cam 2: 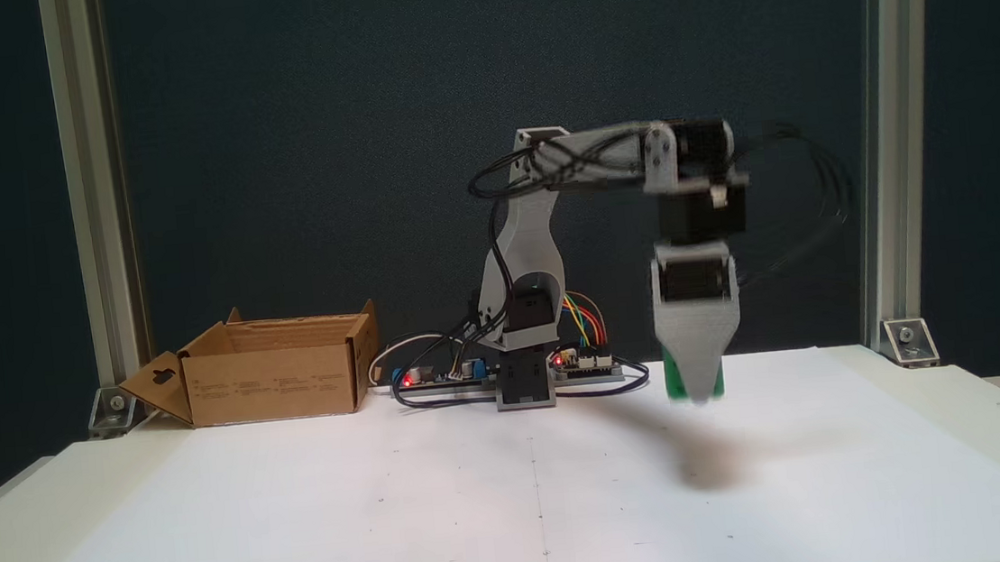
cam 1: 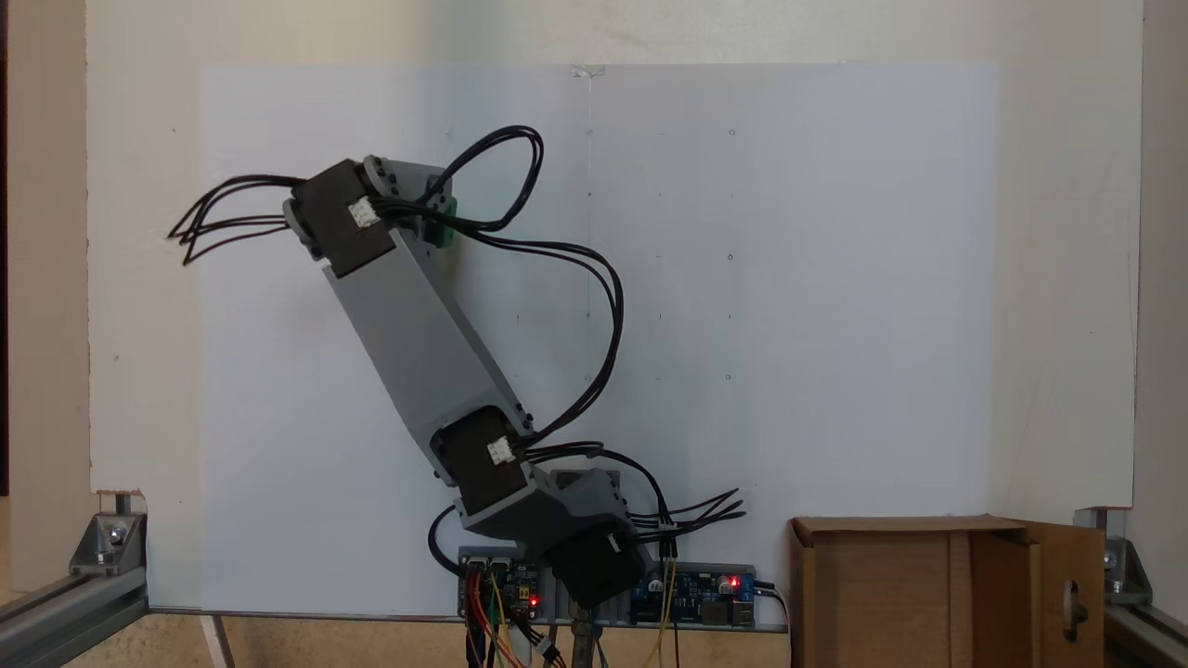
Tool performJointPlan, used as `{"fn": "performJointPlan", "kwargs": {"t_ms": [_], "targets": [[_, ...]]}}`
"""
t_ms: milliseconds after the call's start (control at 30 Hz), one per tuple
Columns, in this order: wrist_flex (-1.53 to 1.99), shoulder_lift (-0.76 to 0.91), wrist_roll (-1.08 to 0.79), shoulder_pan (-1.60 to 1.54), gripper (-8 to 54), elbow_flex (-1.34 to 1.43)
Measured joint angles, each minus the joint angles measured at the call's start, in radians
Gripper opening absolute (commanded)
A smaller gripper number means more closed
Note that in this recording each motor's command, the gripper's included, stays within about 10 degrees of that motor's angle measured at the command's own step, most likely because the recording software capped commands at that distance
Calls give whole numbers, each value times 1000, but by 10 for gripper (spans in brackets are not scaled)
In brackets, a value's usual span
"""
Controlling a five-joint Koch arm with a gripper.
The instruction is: Grasp a green dice and put it in the bin.
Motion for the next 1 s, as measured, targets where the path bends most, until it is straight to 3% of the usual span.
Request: {"fn": "performJointPlan", "kwargs": {"t_ms": [133,500,767,1000], "targets": [[98,44,0,0,116,-172],[129,130,-11,127,117,-170],[150,281,-275,701,117,-160],[150,296,-502,1143,117,-160]]}}
